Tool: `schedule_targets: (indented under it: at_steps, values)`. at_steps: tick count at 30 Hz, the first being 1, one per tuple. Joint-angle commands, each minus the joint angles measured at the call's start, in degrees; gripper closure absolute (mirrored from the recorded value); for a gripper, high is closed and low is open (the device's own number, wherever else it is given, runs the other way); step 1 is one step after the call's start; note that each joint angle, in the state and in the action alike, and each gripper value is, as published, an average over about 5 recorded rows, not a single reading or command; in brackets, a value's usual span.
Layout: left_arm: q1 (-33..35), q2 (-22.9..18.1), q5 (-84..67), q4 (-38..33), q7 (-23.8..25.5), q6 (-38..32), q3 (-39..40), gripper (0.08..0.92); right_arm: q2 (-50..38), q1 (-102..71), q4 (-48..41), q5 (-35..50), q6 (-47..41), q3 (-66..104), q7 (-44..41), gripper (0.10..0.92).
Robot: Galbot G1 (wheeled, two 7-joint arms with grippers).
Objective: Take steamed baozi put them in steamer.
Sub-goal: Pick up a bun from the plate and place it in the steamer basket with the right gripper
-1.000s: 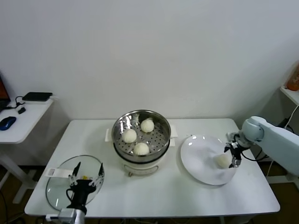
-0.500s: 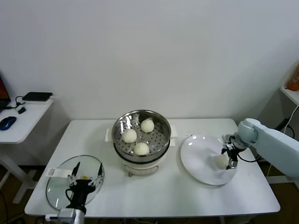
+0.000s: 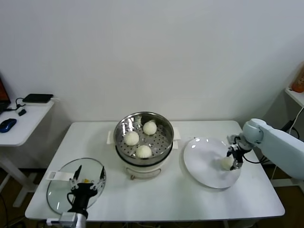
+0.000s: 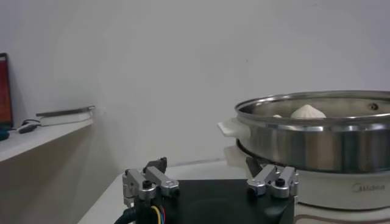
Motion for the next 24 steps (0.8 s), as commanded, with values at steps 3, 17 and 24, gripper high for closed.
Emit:
schedule_targets:
  at_steps: [3,17,24]
  values:
    - [0.07,0.02,-0.04,-0.03,0.02,-0.15,-0.06,0.177,-0.22,2.6,1.18,2.53,-0.45,-1.26,-0.44,0.36]
    - [0.22,-0.04,-0.26,0.13,0.09,-0.69,0.45,0.177,1.83,31.36,7.05,21.97,-3.01,-22.17,-1.71,0.372]
    - [0.13,0.11,-0.34,0.02,0.22,-0.8,0.72,0.177,9.98,43.62,6.0,34.45,-4.54,-29.99,-1.65,0.38]
